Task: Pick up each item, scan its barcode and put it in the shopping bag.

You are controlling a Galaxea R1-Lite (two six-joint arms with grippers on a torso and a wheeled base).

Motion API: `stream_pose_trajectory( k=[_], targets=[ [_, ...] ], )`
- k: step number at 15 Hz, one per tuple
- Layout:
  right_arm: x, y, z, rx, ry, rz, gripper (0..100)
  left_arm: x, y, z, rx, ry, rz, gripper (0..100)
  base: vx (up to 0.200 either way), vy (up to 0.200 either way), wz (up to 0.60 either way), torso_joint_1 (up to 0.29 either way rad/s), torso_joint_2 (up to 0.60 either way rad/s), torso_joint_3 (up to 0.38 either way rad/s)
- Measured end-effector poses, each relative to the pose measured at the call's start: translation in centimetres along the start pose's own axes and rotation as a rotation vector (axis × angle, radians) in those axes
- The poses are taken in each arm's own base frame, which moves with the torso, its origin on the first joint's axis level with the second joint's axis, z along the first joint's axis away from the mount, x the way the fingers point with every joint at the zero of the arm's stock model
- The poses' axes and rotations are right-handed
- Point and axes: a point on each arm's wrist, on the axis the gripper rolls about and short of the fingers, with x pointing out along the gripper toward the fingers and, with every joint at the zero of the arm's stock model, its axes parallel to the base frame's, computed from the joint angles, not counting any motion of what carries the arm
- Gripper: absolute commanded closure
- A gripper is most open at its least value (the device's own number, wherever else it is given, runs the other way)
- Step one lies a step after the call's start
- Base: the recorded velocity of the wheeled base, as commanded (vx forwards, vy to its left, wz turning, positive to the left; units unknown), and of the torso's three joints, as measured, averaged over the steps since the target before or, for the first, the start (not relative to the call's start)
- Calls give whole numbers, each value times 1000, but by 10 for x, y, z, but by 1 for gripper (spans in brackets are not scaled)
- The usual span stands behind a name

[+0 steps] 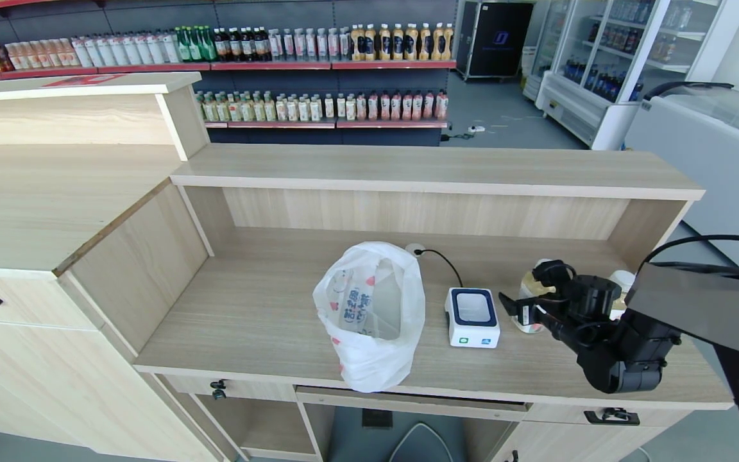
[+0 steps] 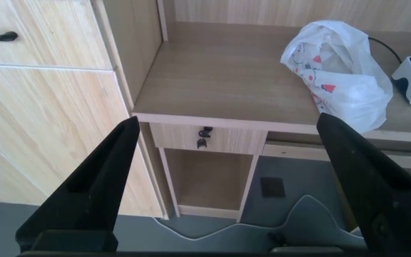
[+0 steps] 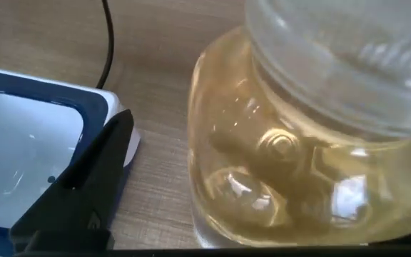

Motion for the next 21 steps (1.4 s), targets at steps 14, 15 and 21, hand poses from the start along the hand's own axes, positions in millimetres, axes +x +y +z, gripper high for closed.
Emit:
stream_pose_trajectory(
  k=[14,15,21],
  targets=[
    [5,1,12,-71,13,20,100,0,0,0,0,0,0,0,0,0,0,0,0,0],
    [2,1,25,-42,14,26,100,0,0,0,0,0,0,0,0,0,0,0,0,0],
    [-75,-14,154,231,61,278,100,0,0,0,0,0,0,0,0,0,0,0,0,0]
  ],
)
